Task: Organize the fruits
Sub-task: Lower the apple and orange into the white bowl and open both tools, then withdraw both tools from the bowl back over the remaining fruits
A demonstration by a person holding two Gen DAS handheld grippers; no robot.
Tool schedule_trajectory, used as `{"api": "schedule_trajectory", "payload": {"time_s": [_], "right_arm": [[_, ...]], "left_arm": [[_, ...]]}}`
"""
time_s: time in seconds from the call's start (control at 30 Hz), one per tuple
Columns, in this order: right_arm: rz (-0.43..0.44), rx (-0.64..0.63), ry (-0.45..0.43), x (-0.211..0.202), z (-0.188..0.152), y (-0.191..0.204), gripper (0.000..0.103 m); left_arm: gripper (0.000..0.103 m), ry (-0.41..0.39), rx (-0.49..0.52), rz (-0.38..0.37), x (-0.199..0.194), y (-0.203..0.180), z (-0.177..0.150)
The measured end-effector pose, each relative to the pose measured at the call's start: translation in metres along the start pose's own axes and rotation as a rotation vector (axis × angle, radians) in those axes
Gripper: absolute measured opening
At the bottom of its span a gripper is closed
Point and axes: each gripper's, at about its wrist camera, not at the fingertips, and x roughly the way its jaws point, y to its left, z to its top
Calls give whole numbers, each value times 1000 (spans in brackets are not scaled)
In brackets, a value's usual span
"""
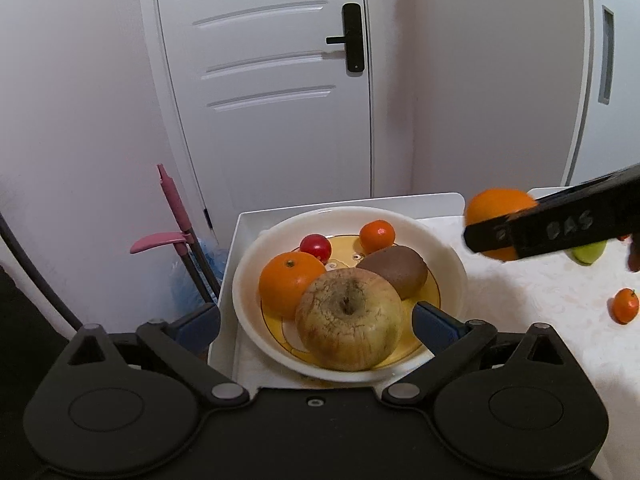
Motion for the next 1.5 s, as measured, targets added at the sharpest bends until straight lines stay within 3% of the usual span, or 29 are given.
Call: {"api": "schedule_trajectory", "payload": {"time_s": [0.27,0.53,0.6,0.63,0.67,1.13,1.5], "right_arm": [[101,-141,-26,19,-10,10,77],[161,-158,-9,32,-18,11,78],[164,-159,-46,27,-20,9,87],[160,-160,-66,22,-20,9,100],[154,-160,-86,19,-21,8,103],[111,-107,-112,-19,-16,4,103],[-25,29,-103,-93,-15,-23,103]], "left_arm": [[103,-1,29,46,-5,1,-12],[103,9,17,50,-3,6,-16],[103,10,20,50,-3,5,-18],[103,10,21,49,-3,4,-18],[103,9,22,47,-4,4,-18],[103,0,28,18,-19,-5,-14],[103,0,-28,-13,-53,-20,14]]}}
